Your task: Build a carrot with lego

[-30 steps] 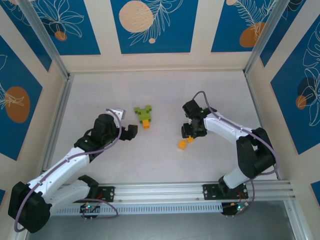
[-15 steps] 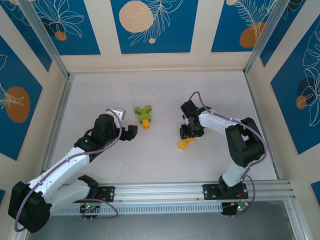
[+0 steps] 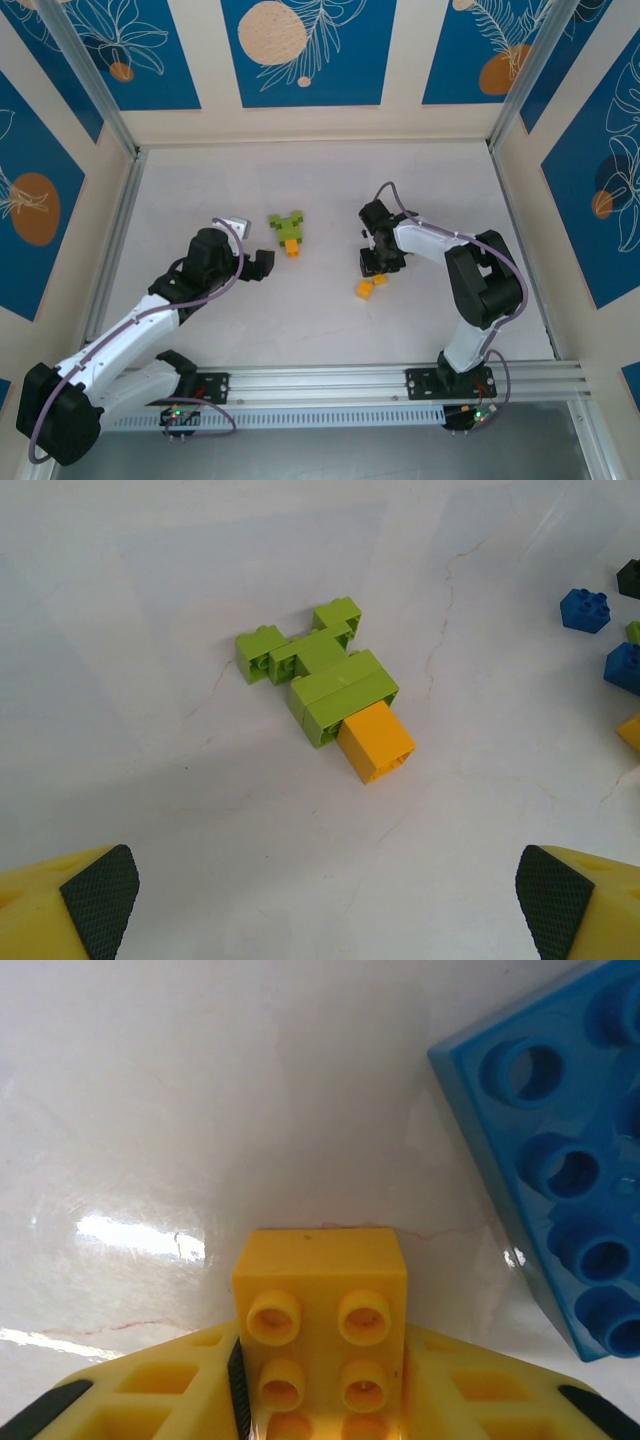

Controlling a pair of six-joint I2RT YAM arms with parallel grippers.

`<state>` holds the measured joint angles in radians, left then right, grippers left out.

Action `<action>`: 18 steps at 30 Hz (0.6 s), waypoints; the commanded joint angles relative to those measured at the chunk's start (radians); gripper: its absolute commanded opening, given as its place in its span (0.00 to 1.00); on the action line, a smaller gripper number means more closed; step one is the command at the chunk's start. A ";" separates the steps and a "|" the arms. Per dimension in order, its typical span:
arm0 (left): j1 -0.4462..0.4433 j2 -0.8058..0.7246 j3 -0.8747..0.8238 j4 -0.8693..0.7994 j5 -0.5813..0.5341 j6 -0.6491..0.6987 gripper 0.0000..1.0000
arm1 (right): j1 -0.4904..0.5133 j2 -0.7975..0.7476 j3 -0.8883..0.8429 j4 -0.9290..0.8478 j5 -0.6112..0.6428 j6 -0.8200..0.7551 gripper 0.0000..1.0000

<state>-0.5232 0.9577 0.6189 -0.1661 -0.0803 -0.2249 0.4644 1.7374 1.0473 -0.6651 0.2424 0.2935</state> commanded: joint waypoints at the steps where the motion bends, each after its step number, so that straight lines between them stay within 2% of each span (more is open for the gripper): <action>1: -0.004 0.003 0.032 -0.023 -0.010 0.024 1.00 | 0.004 -0.052 0.026 -0.037 -0.023 -0.012 0.39; 7: -0.003 0.004 0.031 -0.023 -0.006 0.023 0.99 | 0.031 -0.186 0.042 -0.135 -0.036 -0.046 0.38; 9: -0.004 0.006 0.032 -0.020 -0.003 0.025 0.99 | 0.049 -0.217 0.062 -0.179 -0.080 -0.093 0.38; 12: -0.003 0.010 0.032 -0.017 0.006 0.031 0.99 | 0.100 -0.214 0.103 -0.255 -0.148 -0.166 0.38; 15: -0.004 0.012 0.030 -0.012 0.012 0.032 0.99 | 0.155 -0.180 0.125 -0.302 -0.119 -0.226 0.36; 18: -0.004 0.009 0.030 -0.013 0.021 0.032 0.99 | 0.168 -0.149 0.135 -0.326 -0.094 -0.267 0.35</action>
<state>-0.5232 0.9596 0.6189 -0.1749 -0.0792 -0.2070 0.6277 1.5585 1.1660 -0.9016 0.1570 0.1040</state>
